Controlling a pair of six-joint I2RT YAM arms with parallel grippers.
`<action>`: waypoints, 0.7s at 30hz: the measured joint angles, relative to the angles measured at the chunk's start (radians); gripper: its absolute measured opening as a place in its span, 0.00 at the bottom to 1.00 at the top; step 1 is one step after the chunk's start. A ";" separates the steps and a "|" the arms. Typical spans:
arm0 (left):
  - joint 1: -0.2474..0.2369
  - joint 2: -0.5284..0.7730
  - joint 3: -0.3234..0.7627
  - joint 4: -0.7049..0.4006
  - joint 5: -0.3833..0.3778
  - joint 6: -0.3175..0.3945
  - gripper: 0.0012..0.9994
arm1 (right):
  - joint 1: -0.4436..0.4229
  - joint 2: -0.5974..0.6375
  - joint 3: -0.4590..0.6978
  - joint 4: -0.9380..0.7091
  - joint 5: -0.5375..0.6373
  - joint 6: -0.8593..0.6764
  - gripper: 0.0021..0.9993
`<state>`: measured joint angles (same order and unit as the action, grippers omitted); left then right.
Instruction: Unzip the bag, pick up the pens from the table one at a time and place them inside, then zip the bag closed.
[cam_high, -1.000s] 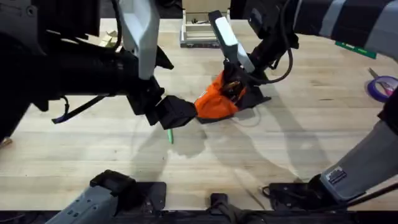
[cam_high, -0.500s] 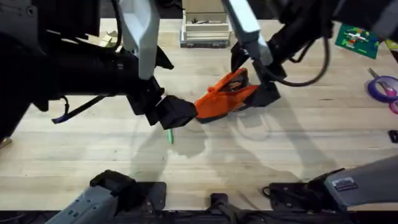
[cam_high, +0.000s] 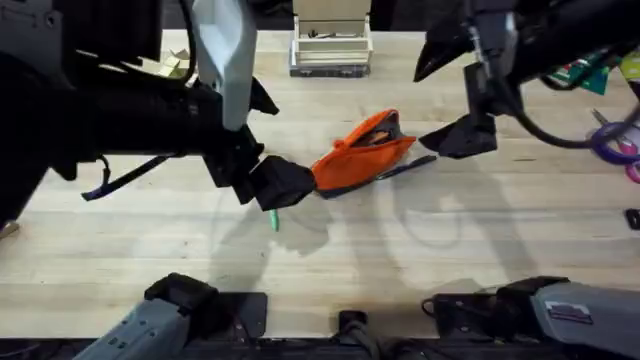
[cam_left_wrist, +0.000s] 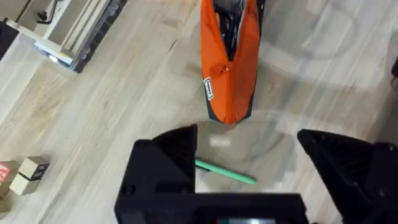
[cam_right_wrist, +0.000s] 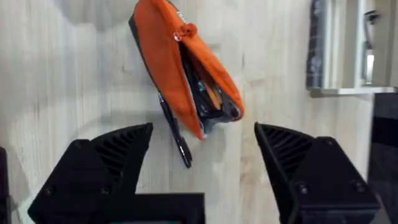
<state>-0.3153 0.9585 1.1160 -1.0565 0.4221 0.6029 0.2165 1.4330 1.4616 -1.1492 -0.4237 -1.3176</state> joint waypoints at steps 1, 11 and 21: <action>0.000 0.000 0.000 0.000 0.000 0.000 0.99 | -0.002 -0.016 0.000 0.000 0.001 0.005 1.00; 0.000 0.000 0.000 0.000 0.000 0.000 0.99 | -0.041 -0.234 -0.178 0.072 0.024 0.019 1.00; 0.000 0.000 0.000 0.002 0.000 0.000 0.99 | -0.103 -0.293 -0.306 0.099 0.044 0.039 1.00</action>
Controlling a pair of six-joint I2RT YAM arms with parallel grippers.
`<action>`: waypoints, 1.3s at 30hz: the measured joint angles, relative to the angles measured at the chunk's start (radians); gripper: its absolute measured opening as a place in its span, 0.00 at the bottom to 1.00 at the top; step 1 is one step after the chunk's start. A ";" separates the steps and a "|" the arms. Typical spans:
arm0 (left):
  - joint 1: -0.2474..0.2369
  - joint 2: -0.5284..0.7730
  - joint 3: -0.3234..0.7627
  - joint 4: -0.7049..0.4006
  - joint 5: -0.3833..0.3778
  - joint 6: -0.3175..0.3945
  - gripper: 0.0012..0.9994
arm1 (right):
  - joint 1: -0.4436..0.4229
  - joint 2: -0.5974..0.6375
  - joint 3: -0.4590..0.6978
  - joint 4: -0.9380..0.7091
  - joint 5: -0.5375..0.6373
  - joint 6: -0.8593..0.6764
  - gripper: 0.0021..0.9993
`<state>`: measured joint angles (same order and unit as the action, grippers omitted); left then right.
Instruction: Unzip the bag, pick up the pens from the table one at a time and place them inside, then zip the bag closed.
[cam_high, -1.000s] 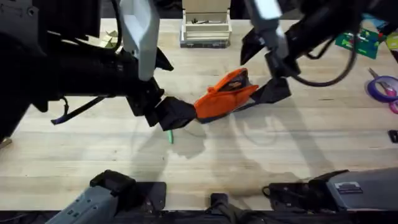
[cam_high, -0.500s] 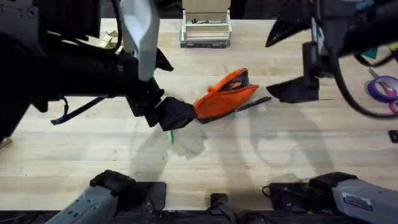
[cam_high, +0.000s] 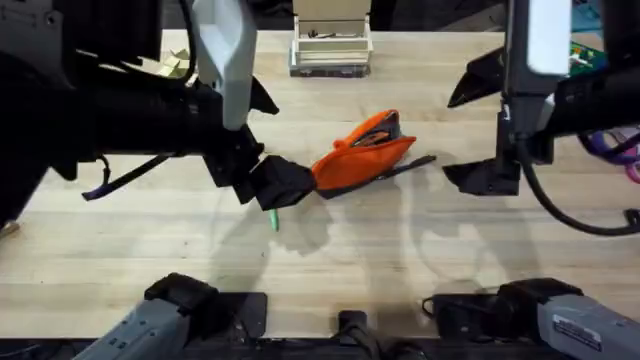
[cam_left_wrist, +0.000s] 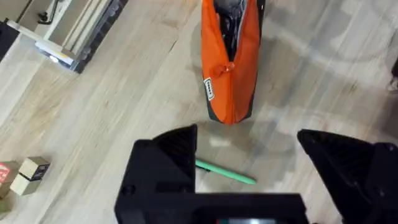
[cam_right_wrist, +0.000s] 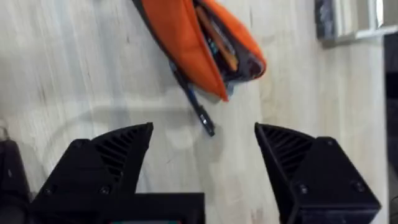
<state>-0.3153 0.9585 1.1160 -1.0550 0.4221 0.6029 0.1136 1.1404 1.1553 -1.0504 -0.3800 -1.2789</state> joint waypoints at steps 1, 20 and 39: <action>0.000 0.000 0.000 0.000 0.000 0.000 0.99 | -0.008 0.000 -0.011 0.000 0.004 0.000 1.00; 0.000 0.000 0.000 0.000 0.000 0.000 0.99 | -0.084 0.033 -0.066 0.025 0.029 0.005 1.00; 0.000 0.000 0.000 0.000 0.000 0.000 0.99 | -0.084 0.033 -0.066 0.019 0.028 0.008 1.00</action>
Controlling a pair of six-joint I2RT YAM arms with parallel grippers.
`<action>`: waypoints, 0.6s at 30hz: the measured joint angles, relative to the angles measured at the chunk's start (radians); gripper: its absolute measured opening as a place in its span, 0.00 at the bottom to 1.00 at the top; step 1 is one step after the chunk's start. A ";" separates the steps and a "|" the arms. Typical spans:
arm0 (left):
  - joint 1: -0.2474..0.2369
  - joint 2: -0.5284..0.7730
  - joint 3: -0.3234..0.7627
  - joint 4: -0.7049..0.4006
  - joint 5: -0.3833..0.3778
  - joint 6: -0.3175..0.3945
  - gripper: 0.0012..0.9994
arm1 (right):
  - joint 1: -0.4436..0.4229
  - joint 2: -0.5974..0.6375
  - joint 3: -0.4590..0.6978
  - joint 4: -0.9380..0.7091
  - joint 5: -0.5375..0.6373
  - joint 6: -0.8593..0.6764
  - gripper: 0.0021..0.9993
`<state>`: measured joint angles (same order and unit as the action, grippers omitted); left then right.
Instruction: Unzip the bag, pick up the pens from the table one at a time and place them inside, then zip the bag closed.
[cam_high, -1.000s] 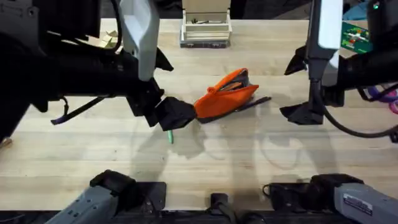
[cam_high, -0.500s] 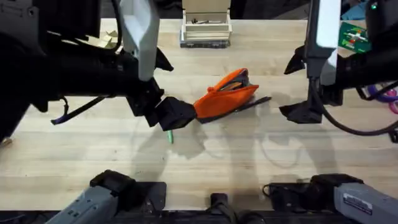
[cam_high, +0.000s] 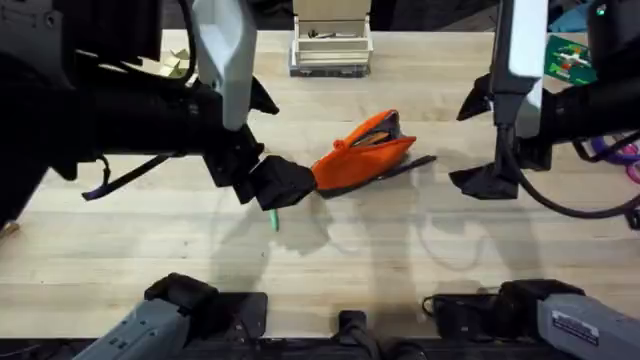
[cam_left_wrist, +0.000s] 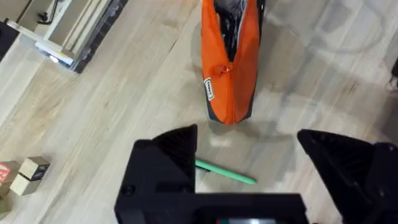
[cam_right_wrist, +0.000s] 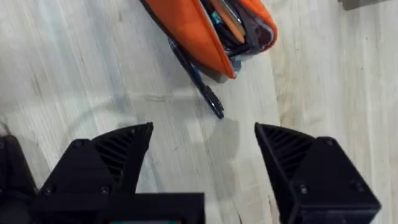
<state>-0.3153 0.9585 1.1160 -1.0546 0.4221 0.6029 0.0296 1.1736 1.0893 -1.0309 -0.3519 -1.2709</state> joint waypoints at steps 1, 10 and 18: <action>0.000 0.000 0.000 0.000 0.000 0.000 0.99 | 0.000 0.000 0.000 0.000 0.000 0.000 1.00; 0.000 0.000 0.000 0.000 0.000 0.000 0.99 | 0.000 0.003 0.000 0.000 0.000 0.000 1.00; 0.000 0.000 0.000 0.000 0.000 0.000 0.99 | 0.000 0.140 0.000 0.047 0.000 0.000 1.00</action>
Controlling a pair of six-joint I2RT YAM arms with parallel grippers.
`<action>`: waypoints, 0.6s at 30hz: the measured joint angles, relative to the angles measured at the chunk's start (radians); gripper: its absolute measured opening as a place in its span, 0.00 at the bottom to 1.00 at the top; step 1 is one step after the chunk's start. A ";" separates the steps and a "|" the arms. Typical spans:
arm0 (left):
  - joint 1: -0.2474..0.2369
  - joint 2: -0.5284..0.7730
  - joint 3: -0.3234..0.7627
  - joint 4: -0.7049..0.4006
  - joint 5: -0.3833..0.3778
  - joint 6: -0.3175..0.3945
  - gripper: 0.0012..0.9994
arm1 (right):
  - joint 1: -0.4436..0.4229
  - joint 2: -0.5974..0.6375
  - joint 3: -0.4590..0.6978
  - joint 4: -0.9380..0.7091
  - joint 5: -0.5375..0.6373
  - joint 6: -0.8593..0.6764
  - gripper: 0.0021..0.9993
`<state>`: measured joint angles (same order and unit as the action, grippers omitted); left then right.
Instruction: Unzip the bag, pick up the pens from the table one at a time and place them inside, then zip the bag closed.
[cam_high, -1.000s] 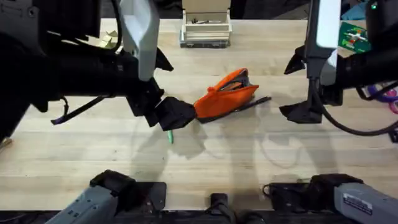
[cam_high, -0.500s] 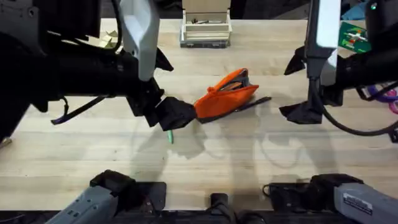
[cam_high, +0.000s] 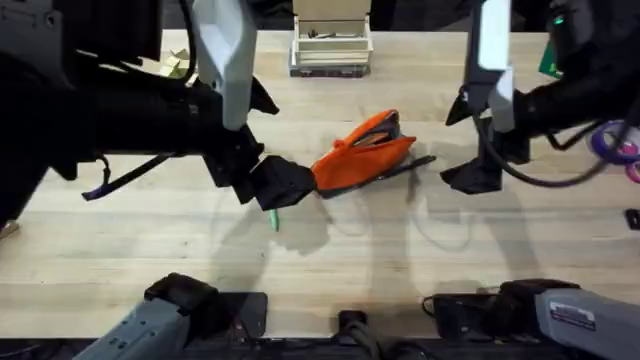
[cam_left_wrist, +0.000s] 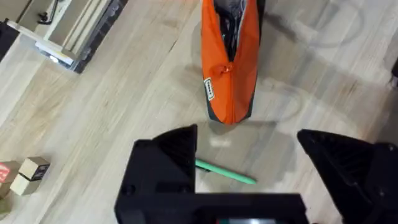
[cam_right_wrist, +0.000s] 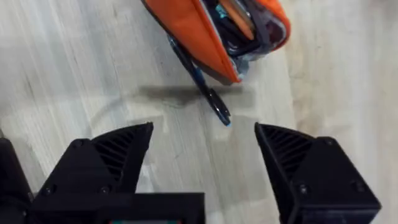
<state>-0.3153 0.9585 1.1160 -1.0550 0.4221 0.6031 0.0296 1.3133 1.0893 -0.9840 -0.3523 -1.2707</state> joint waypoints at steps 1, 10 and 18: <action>0.000 0.000 0.000 0.000 0.000 0.000 0.99 | 0.000 0.019 0.000 0.004 0.000 0.000 1.00; 0.000 0.000 0.000 0.000 0.000 0.000 0.99 | 0.000 0.182 0.000 0.054 0.000 0.000 1.00; 0.000 0.000 0.000 0.000 0.000 0.000 0.99 | 0.008 0.290 0.000 0.101 0.000 -0.001 1.00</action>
<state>-0.3153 0.9585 1.1160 -1.0550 0.4221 0.6029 0.0379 1.6035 1.0889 -0.8829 -0.3523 -1.2722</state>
